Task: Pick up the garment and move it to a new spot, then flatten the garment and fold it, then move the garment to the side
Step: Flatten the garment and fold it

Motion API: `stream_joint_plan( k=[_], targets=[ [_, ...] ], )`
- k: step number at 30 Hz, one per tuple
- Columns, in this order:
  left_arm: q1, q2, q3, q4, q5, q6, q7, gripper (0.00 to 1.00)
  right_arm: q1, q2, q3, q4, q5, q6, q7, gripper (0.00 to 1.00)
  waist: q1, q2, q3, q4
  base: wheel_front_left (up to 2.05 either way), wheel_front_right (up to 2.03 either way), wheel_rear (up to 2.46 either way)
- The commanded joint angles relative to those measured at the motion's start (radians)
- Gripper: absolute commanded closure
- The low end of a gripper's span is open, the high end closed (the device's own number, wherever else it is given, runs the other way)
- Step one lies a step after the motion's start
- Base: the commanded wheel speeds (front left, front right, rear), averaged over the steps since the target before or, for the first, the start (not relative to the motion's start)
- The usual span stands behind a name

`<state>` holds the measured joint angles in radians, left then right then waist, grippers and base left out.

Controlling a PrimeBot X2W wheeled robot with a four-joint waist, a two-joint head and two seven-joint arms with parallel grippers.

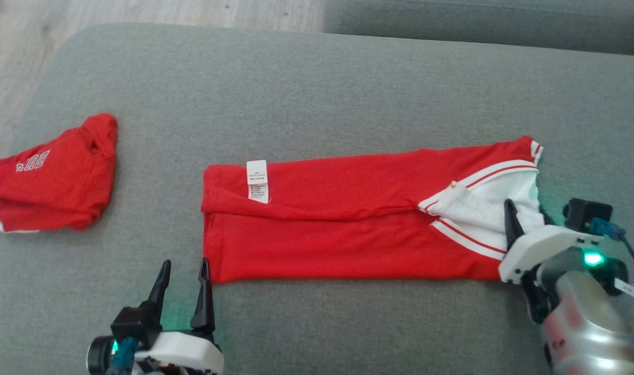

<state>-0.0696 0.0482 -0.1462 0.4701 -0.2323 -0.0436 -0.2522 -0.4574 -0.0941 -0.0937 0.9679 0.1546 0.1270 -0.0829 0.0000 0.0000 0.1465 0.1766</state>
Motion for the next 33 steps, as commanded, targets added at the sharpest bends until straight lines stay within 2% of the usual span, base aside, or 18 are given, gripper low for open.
stream_joint_plan(
  k=[1, 5, 11, 15, 18, 20, 21, 25, 29, 33],
  targets=[
    [-0.027, 0.002, 0.032, -0.031, -0.005, 0.005, -0.01, 0.0, 0.011, 0.03, 0.076, 0.023, 0.045, 0.004, 0.021, 1.0, 0.0, 0.0, 0.002, -0.011, 0.0, 0.0, 0.0],
    [-0.025, 0.002, 0.039, -0.033, -0.001, 0.006, -0.01, 0.0, 0.009, 0.011, 0.108, 0.018, 0.067, 0.004, -0.031, 1.0, 0.0, 0.0, -0.001, -0.031, 0.0, 0.0, 0.0],
    [-0.024, 0.002, 0.042, -0.045, 0.013, 0.0, -0.01, 0.0, 0.004, -0.056, 0.044, 0.0, 0.096, 0.004, -0.154, 1.0, 0.0, 0.0, -0.014, -0.086, 0.0, 0.0, 0.0],
    [-0.022, 0.002, 0.029, -0.048, 0.011, -0.005, -0.01, 0.0, 0.011, -0.086, 0.002, -0.058, 0.105, 0.004, -0.174, 1.0, 0.0, 0.0, -0.023, -0.126, 0.0, 0.0, 0.0],
    [-0.021, 0.002, 0.011, -0.044, 0.0, -0.006, -0.01, 0.0, 0.021, -0.079, 0.028, -0.143, 0.109, 0.004, -0.178, 1.0, 0.0, 0.0, -0.028, -0.144, 0.0, 0.0, 0.0],
    [-0.022, 0.002, -0.003, -0.042, -0.007, -0.004, -0.01, 0.0, 0.032, -0.058, 0.074, -0.229, 0.125, 0.004, -0.178, 1.0, 0.0, 0.0, -0.03, -0.148, 0.0, 0.0, 0.0],
    [-0.021, 0.002, -0.019, -0.039, -0.011, -0.003, -0.01, 0.0, 0.047, -0.034, 0.144, -0.319, 0.152, 0.004, -0.178, 1.0, 0.0, 0.0, -0.033, -0.144, 0.0, 0.0, 0.0],
    [-0.023, 0.002, -0.051, -0.03, -0.016, -0.003, -0.01, 0.0, 0.08, -0.003, 0.315, -0.456, 0.222, 0.004, -0.174, 1.0, 0.0, 0.0, -0.037, -0.106, 0.0, 0.0, 0.0],
    [-0.024, 0.002, -0.075, -0.025, -0.014, -0.002, -0.01, 0.0, 0.101, 0.014, 0.473, -0.539, 0.296, 0.004, -0.124, 1.0, 0.0, 0.0, -0.039, -0.037, 0.0, 0.0, 0.0],
    [-0.023, 0.002, -0.1, -0.02, 0.008, -0.006, -0.01, 0.0, 0.1, 0.024, 0.572, -0.557, 0.335, 0.004, -0.089, 1.0, 0.0, 0.0, -0.037, 0.042, 0.0, 0.0, 0.0]
  ],
)
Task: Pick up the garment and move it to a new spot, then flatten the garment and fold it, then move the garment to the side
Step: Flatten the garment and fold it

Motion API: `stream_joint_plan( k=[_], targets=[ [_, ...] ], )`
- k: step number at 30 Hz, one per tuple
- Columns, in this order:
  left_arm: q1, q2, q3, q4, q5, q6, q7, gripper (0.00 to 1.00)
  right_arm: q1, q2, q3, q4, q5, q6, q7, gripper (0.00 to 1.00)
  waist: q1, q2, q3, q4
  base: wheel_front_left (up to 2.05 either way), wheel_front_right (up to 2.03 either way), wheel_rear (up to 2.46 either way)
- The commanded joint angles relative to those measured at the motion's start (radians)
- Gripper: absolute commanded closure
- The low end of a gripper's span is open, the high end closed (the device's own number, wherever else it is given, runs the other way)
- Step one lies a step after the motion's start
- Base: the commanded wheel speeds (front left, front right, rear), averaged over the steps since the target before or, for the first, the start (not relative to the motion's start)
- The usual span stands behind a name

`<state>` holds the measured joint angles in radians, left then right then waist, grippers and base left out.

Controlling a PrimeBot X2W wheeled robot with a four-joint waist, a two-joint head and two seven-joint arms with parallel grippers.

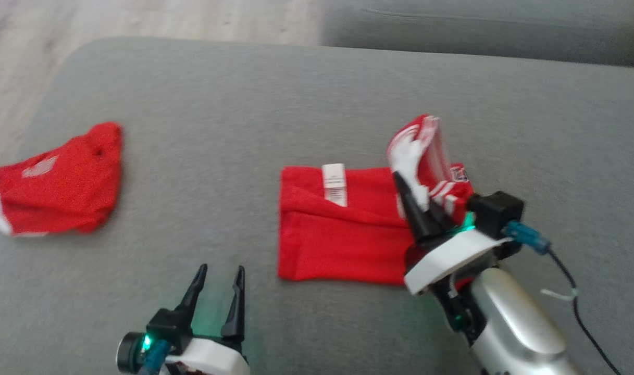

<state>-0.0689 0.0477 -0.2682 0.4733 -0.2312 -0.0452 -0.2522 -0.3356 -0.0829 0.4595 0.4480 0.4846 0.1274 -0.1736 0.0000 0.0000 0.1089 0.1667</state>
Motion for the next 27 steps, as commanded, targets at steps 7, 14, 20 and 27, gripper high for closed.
stream_joint_plan(
  k=[7, 14, 20, 27],
  targets=[
    [-0.026, 0.003, -0.005, -0.022, 0.018, -0.006, -0.01, 0.0, -0.083, 0.028, 0.111, 0.044, 0.028, 0.003, 0.007, 1.0, 0.0, 0.0, 0.019, 0.156, 0.0, 0.0, 0.0],
    [-0.03, 0.003, -0.007, -0.023, 0.013, 0.001, -0.01, 0.0, -0.122, 0.032, 0.172, 0.08, 0.112, 0.003, -0.04, 0.0, 0.0, 0.0, 0.023, 0.168, 0.0, 0.0, 0.0],
    [-0.033, 0.003, 0.023, -0.03, 0.022, 0.007, -0.01, 0.0, -0.133, 0.032, 0.118, 0.094, 0.072, 0.003, -0.083, 0.0, 0.0, 0.0, 0.003, 0.1, 0.0, 0.0, 0.0],
    [-0.038, 0.003, 0.061, -0.042, 0.04, 0.009, -0.01, 0.0, -0.034, 0.031, -0.199, 0.037, -0.164, 0.003, -0.088, 0.0, 0.0, 0.0, -0.03, 0.008, 0.0, 0.0, 0.0]
  ],
)
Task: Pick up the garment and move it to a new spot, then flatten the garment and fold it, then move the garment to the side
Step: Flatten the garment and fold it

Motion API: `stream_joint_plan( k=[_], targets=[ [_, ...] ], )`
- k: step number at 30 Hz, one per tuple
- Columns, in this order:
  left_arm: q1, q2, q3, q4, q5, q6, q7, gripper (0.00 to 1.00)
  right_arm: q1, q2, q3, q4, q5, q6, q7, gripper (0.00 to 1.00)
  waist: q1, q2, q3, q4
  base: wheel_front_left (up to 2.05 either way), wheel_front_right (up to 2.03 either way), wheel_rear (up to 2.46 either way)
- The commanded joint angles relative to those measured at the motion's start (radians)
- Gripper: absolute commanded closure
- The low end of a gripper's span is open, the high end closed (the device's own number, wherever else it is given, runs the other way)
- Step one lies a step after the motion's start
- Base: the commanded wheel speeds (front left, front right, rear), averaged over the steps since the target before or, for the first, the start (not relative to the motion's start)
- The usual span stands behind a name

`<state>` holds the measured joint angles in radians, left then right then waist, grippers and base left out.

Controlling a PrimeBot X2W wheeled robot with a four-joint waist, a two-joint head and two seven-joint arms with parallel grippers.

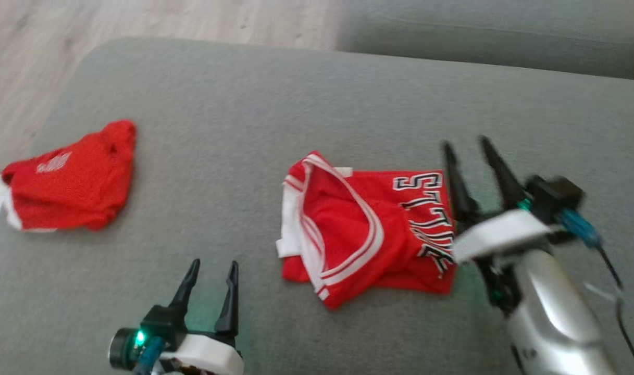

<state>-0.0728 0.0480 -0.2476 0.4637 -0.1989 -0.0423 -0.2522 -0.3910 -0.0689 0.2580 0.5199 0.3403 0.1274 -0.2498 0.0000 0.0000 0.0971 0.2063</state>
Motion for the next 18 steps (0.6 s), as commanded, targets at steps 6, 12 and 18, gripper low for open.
stream_joint_plan(
  k=[6, 12, 18],
  targets=[
    [-0.022, 0.002, 0.085, -0.043, 0.033, 0.013, -0.01, 0.0, 0.146, 0.018, -0.156, -0.105, -0.162, 0.003, -0.012, 0.0, 0.0, 0.0, -0.049, -0.085, 0.0, 0.0, 0.0],
    [0.031, 0.002, 0.128, -0.075, 0.051, 0.023, -0.01, 0.0, 0.277, 0.018, -0.24, -0.144, -0.2, 0.003, -0.012, 0.0, 0.0, 0.0, -0.091, -0.118, 0.0, 0.0, 0.0],
    [0.073, 0.002, 0.149, -0.104, 0.063, 0.021, -0.01, 0.0, 0.332, 0.019, -0.247, -0.149, -0.198, 0.003, -0.012, 0.0, 0.0, 0.0, -0.098, -0.135, 0.0, 0.0, 0.0]
  ],
)
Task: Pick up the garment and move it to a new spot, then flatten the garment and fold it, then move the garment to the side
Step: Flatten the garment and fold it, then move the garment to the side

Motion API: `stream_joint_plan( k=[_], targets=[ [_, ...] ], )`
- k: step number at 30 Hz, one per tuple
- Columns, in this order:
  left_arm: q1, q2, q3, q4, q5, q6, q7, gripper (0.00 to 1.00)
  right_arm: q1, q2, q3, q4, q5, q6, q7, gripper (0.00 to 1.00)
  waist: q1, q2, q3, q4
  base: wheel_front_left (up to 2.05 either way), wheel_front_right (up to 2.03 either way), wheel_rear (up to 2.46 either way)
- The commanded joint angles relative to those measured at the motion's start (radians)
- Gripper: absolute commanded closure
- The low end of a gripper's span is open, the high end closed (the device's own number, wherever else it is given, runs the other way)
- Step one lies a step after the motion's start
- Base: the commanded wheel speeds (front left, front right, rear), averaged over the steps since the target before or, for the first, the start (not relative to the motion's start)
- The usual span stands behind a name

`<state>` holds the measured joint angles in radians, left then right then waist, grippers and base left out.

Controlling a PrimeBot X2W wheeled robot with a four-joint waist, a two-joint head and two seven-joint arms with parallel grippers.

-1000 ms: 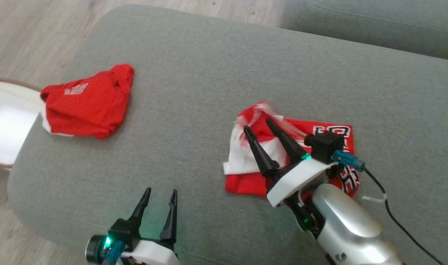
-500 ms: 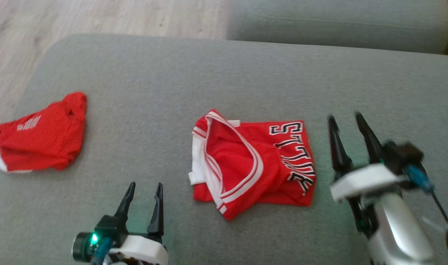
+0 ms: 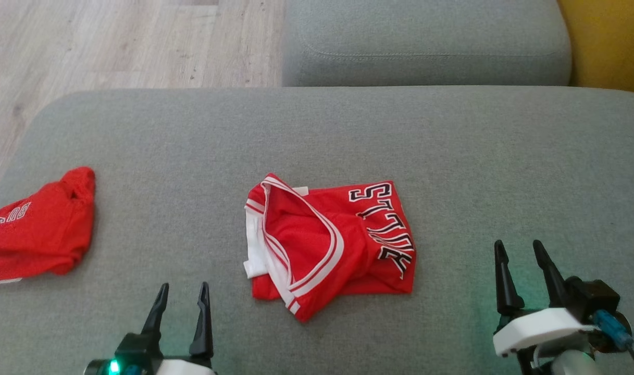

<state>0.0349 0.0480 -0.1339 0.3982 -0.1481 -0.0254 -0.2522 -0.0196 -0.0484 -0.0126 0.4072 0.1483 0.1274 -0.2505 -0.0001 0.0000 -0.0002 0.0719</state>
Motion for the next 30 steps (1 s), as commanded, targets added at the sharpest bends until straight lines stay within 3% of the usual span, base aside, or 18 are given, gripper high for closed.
stream_joint_plan(
  k=[1, 4, 12, 19, 23, 30],
  targets=[
    [-0.033, 0.002, 0.036, -0.04, 0.012, 0.004, -0.01, 0.0, -0.038, -0.002, 0.025, -0.036, -0.005, 0.003, -0.011, 0.0, 0.0001, 0.0, 0.0, -0.001, 0.0, 0.0, 0.0],
    [-0.034, 0.002, 0.028, -0.044, 0.01, 0.003, -0.01, 0.0, -0.045, -0.002, 0.059, -0.048, -0.004, 0.003, -0.011, 0.0, 0.0001, 0.0, 0.003, 0.006, 0.0, 0.0, 0.0],
    [-0.042, 0.002, -0.02, -0.033, -0.011, 0.002, -0.01, 0.0, -0.107, -0.002, 0.434, -0.033, 0.03, 0.003, -0.011, 0.0, 0.0001, 0.0, 0.031, 0.079, 0.0, 0.0, 0.0],
    [-0.041, 0.002, -0.044, -0.021, -0.016, 0.001, -0.01, 0.0, -0.189, -0.002, 0.639, 0.076, 0.081, 0.003, 0.011, 0.0, 0.0001, 0.0, 0.05, 0.151, 0.0, 0.0, 0.0],
    [-0.047, 0.002, -0.054, -0.019, -0.022, 0.003, -0.01, 0.0, -0.232, -0.002, 0.694, 0.144, 0.09, 0.003, 0.028, 0.0, 0.0001, 0.0, 0.064, 0.19, 0.0, 0.0, 0.0],
    [-0.052, 0.002, -0.064, -0.023, -0.035, 0.01, -0.01, 0.0, -0.268, -0.002, 0.706, 0.244, 0.066, 0.003, 0.045, 0.0, 0.0001, 0.0, 0.084, 0.214, 0.0, 0.0, 0.0]
  ],
)
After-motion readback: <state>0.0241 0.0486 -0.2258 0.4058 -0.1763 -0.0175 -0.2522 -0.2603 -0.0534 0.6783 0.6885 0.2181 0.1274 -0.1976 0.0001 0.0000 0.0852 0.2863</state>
